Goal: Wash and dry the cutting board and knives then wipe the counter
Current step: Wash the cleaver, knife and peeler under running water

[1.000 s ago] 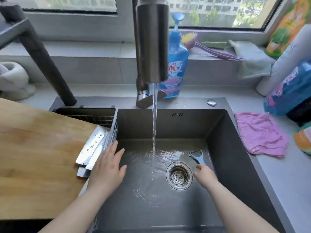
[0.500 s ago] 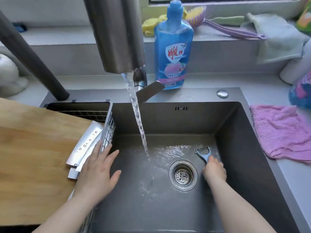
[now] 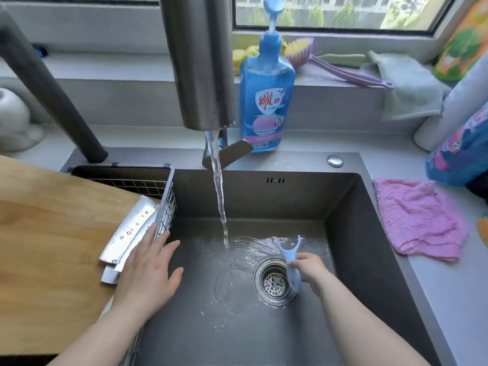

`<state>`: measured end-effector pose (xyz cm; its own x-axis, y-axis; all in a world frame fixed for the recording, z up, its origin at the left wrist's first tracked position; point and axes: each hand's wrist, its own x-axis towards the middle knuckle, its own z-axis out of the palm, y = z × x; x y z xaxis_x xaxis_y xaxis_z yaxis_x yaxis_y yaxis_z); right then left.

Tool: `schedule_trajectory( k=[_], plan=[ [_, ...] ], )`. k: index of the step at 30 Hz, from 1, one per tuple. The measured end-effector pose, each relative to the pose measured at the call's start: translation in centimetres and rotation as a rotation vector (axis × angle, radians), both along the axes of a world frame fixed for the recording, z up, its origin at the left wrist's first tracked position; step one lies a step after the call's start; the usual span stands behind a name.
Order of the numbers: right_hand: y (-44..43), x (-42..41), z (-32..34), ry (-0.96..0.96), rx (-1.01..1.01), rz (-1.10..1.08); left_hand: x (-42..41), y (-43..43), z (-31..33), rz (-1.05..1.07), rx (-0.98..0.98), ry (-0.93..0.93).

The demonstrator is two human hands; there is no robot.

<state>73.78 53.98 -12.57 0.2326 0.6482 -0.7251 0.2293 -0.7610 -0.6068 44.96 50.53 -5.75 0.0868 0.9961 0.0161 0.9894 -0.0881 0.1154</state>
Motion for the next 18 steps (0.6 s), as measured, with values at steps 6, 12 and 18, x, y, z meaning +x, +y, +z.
schedule_trajectory(
  k=[6, 12, 18],
  plan=[
    [-1.4, -5.3, 7.1, 0.517, 0.143, 0.013, -0.1, -0.4, 0.3, 0.038, -0.017, -0.148],
    [-2.4, -9.6, 10.1, 0.621, 0.218, 0.026, 1.8, -2.3, 2.6, -0.001, 0.06, -0.407],
    [-3.3, -12.2, 10.8, 0.648, 0.253, -0.111, 5.0, -2.7, 3.5, 0.218, -0.378, -0.886]
  ],
)
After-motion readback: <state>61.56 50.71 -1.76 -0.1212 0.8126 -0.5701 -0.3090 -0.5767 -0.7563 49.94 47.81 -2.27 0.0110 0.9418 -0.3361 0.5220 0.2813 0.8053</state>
